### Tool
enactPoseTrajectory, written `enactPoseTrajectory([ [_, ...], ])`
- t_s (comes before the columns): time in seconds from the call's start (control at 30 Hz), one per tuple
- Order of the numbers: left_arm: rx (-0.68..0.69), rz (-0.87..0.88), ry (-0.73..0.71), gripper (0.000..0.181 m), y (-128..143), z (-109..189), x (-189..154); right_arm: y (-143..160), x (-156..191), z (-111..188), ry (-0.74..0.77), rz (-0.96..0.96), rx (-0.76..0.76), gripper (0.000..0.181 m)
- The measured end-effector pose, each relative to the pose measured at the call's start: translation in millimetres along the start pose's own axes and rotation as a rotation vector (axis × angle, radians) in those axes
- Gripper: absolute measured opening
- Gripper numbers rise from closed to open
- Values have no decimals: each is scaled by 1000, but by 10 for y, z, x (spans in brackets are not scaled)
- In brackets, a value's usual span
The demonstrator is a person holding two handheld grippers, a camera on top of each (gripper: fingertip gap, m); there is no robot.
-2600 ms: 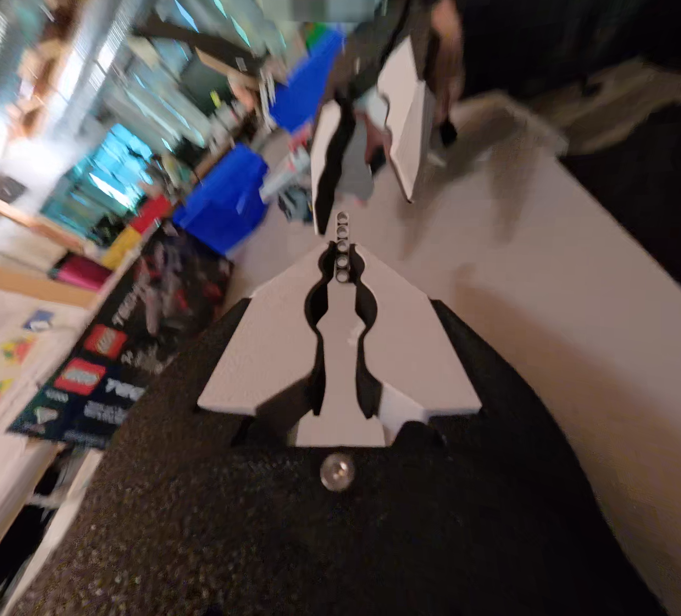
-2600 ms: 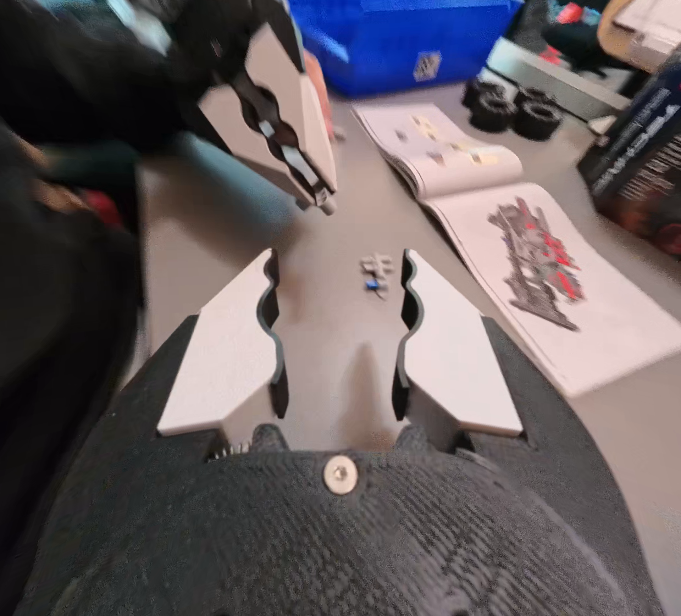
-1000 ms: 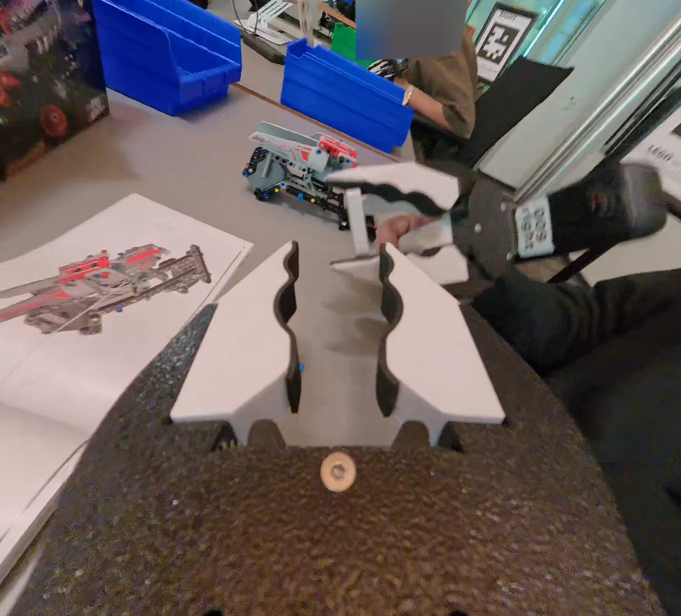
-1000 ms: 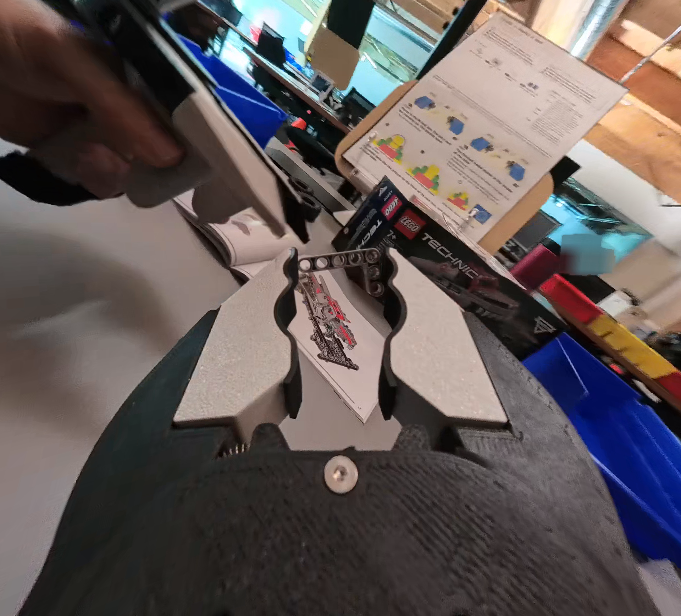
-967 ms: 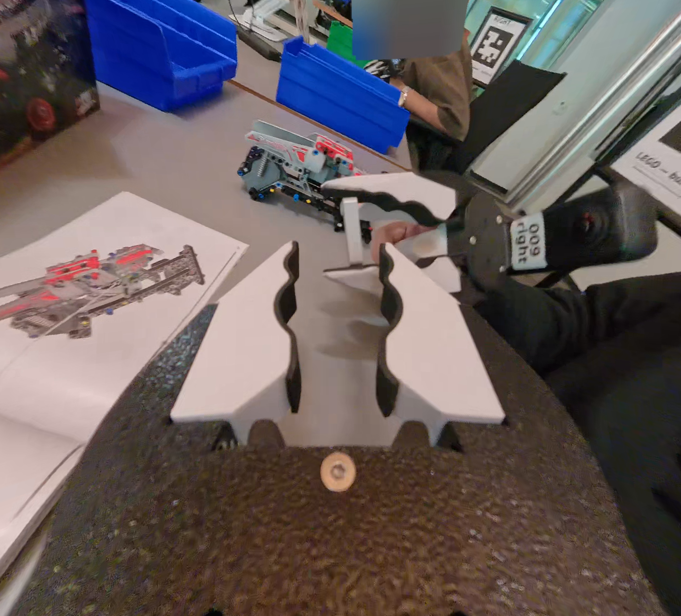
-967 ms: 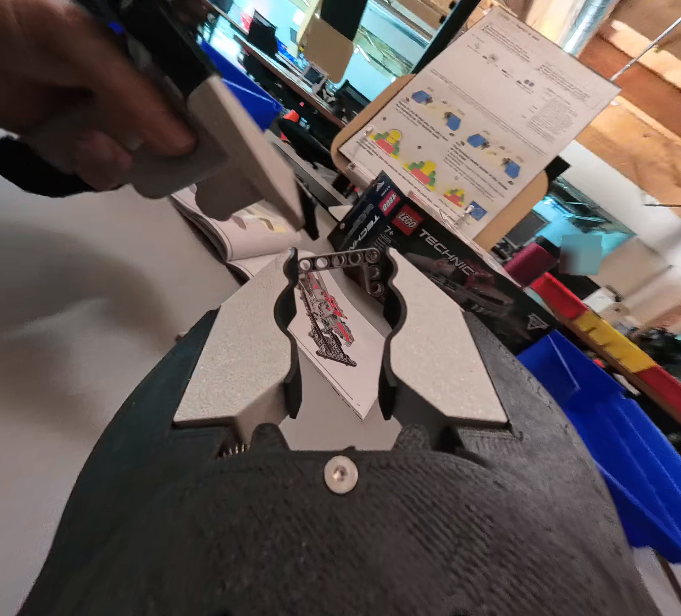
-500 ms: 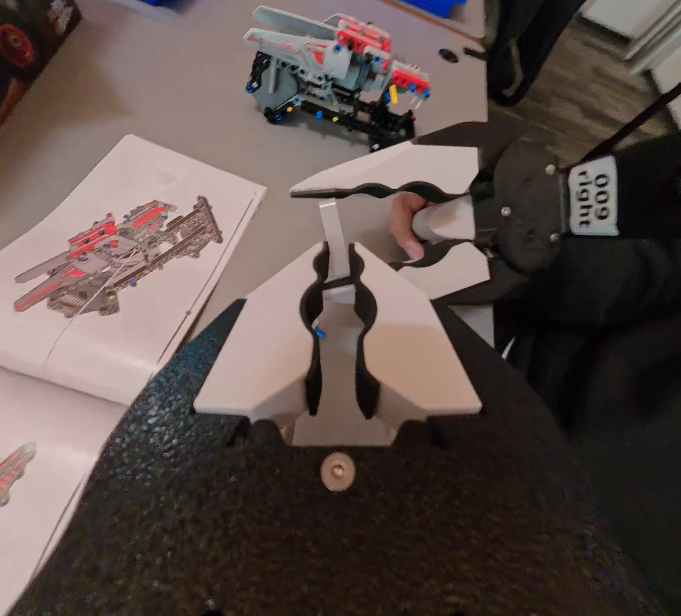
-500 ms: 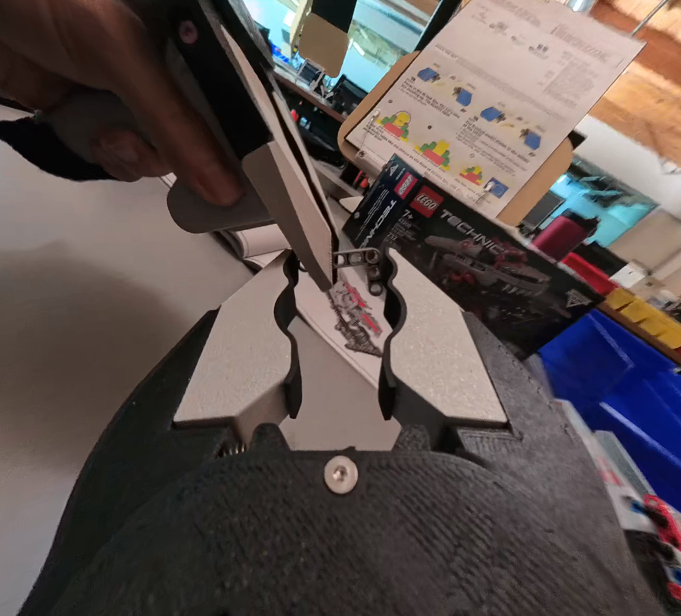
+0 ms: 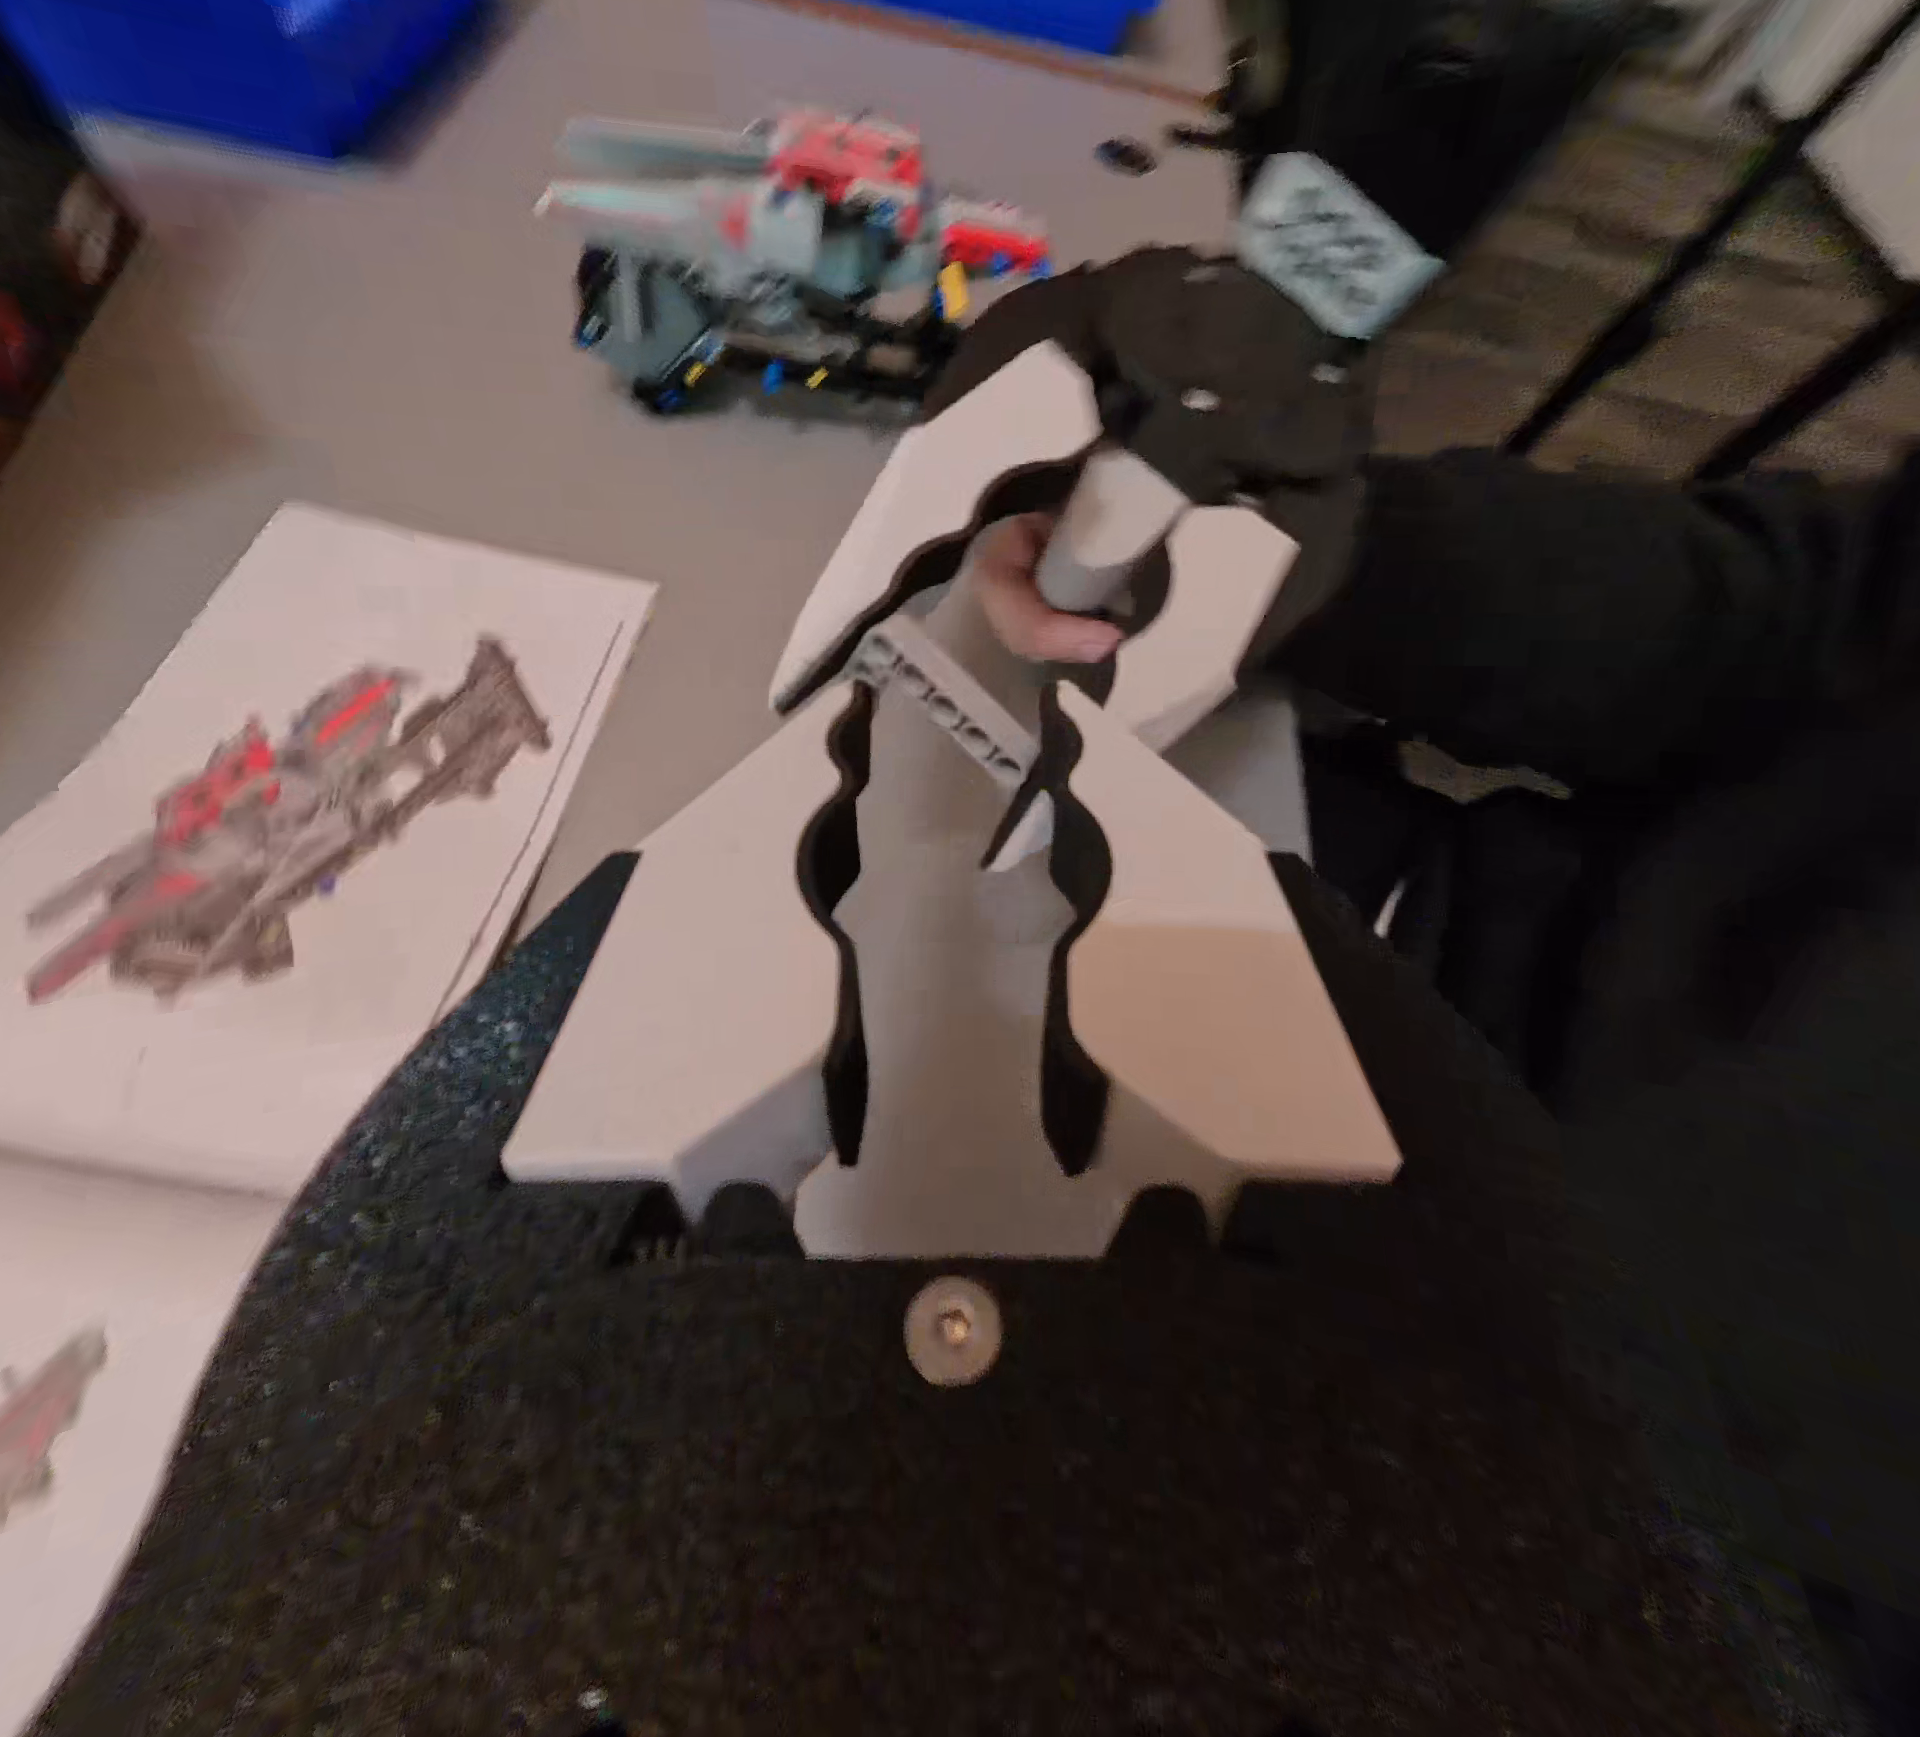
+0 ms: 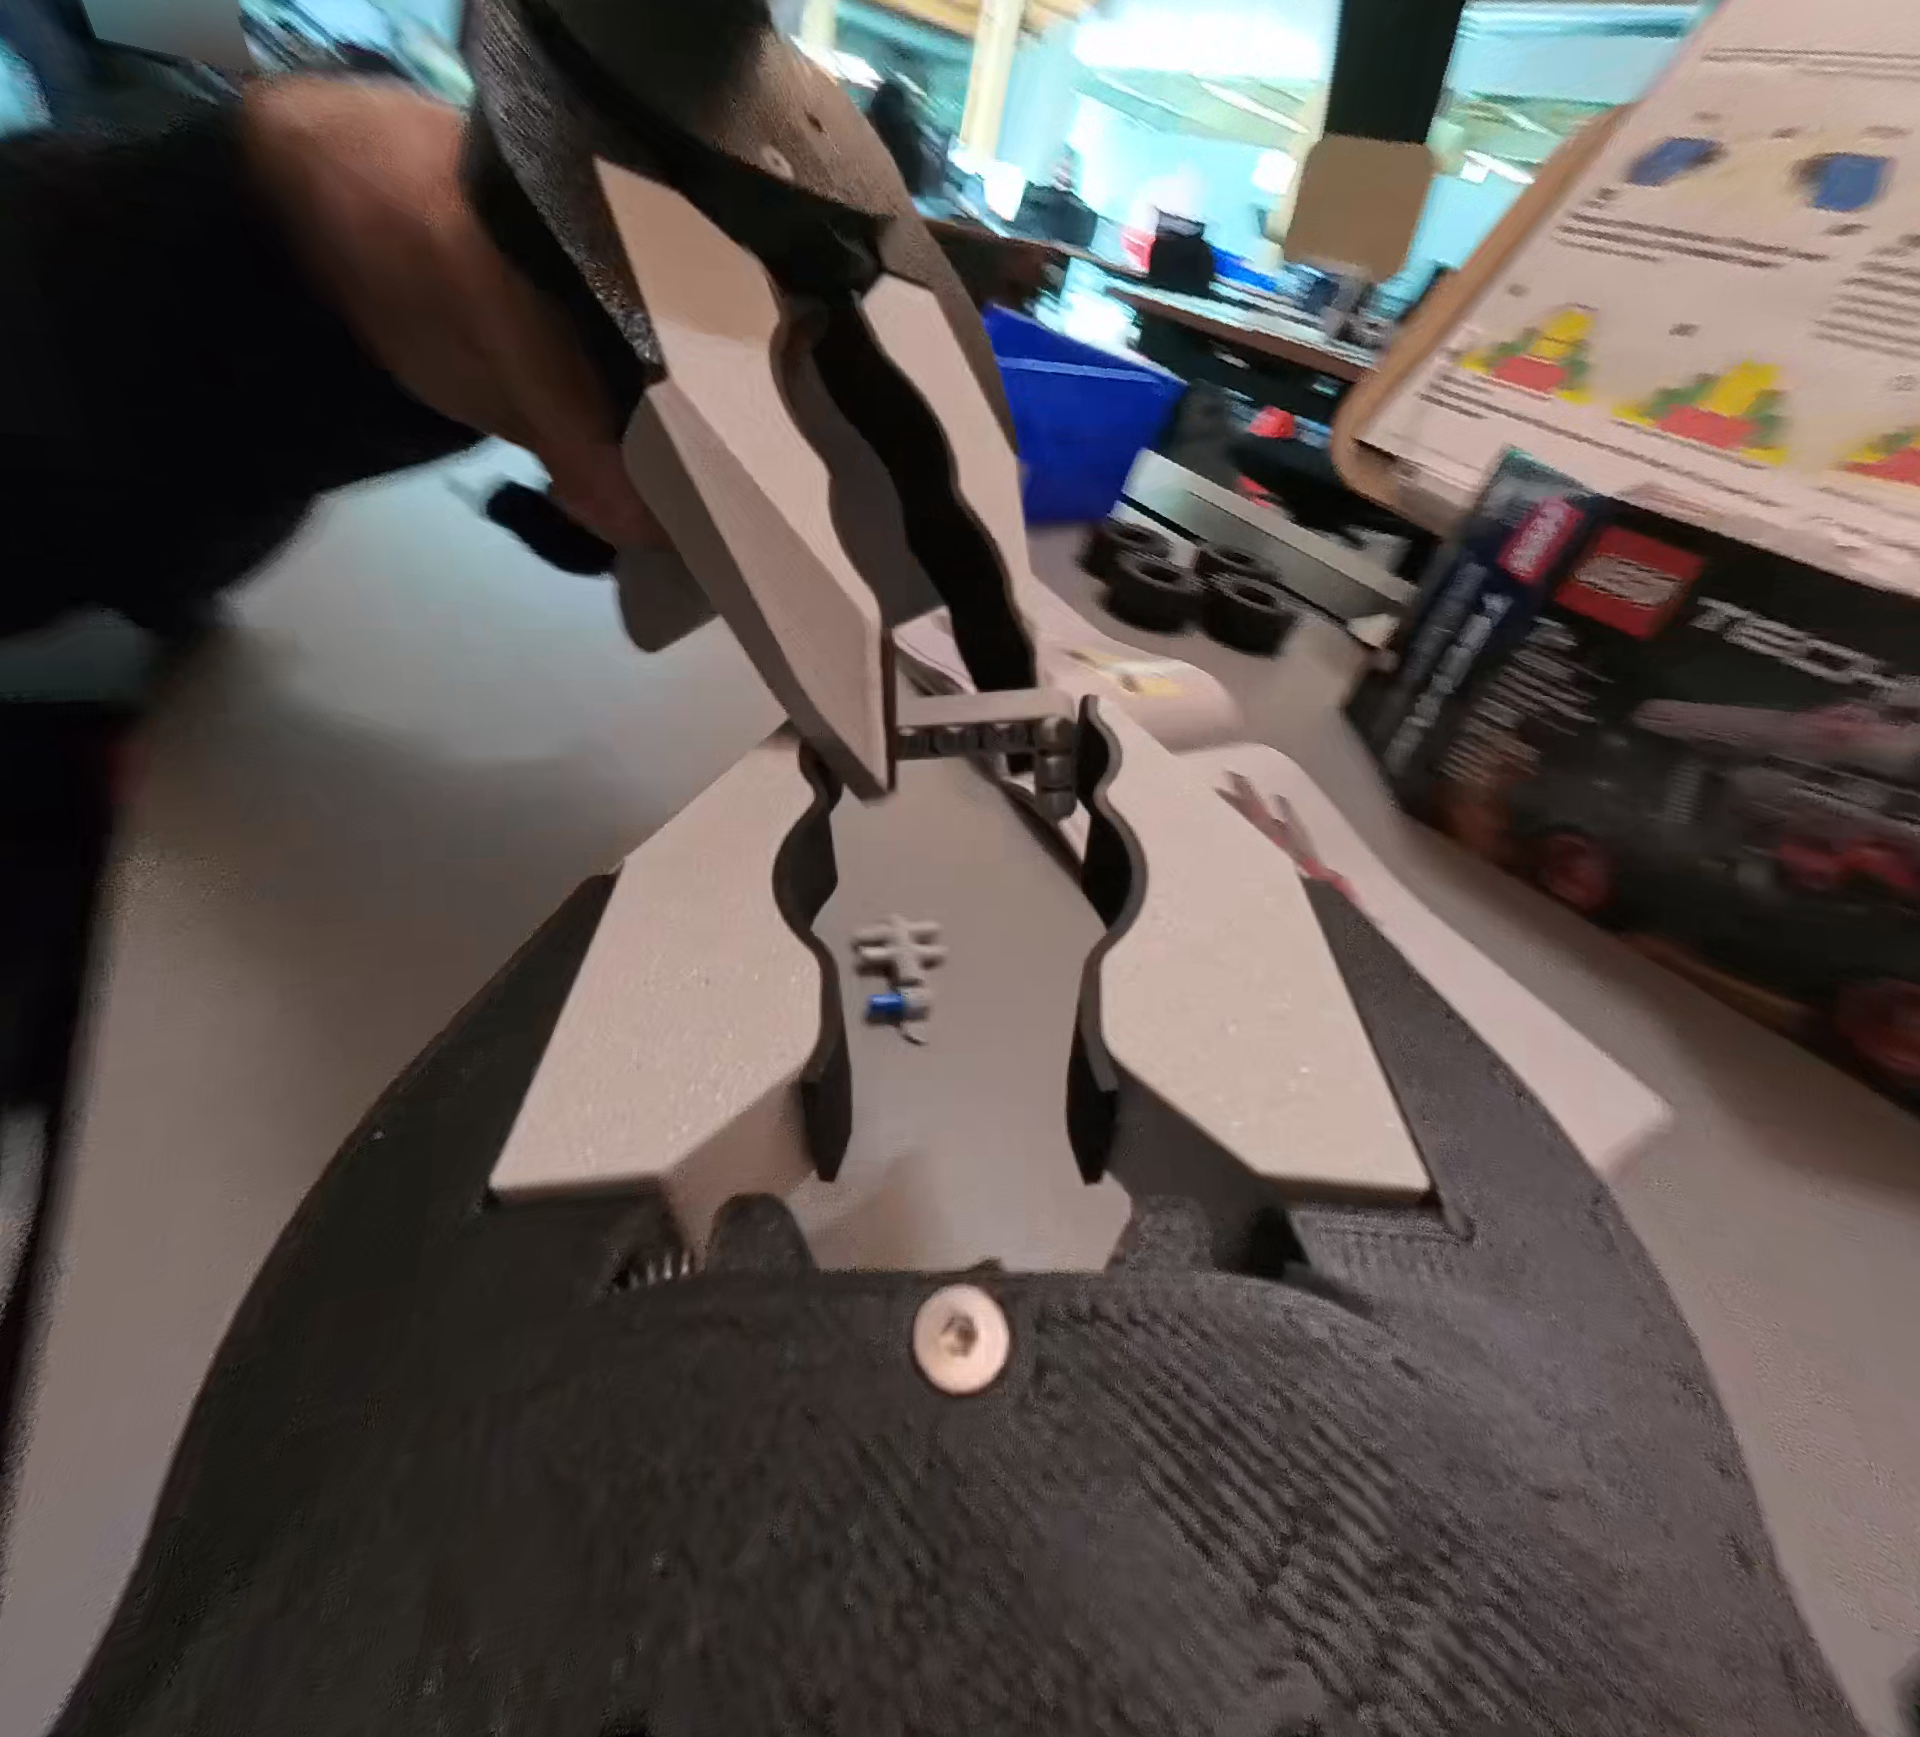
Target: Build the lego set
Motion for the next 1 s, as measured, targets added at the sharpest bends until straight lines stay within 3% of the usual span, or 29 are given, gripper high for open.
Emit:
enactPoseTrajectory([
  [0.1,-121,-226,64,36,-172,213,-94,-162,63,130,-149,-234,-105,44],
  [0.2,-129,-600,21,31,-197,347,-113,-290,57,255,-223,-378,-200,44],
  [0.33,-172,-1148,-171,34,-139,266,-166,-320,129,269,-296,-461,-214,44],
  [0.47,-132,-1416,-180,36,88,91,-339,-273,308,255,-403,-455,-136,44],
  [0.7,-122,-1584,-199,6,144,-5,-450,-211,428,290,-486,-464,-73,44],
  [1.0,-33,-1622,-312,4,144,-47,-411,-178,374,286,-443,-467,-54,44],
])
Point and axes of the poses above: each gripper's, where its closed fingertips meet, z back along the fingers, y out of its underside, x = y × z across the jaws, the point moved 3 cm from there along z, back along the fingers, and after that the axes turned 14 degrees about -x, right-handed, at the moved point
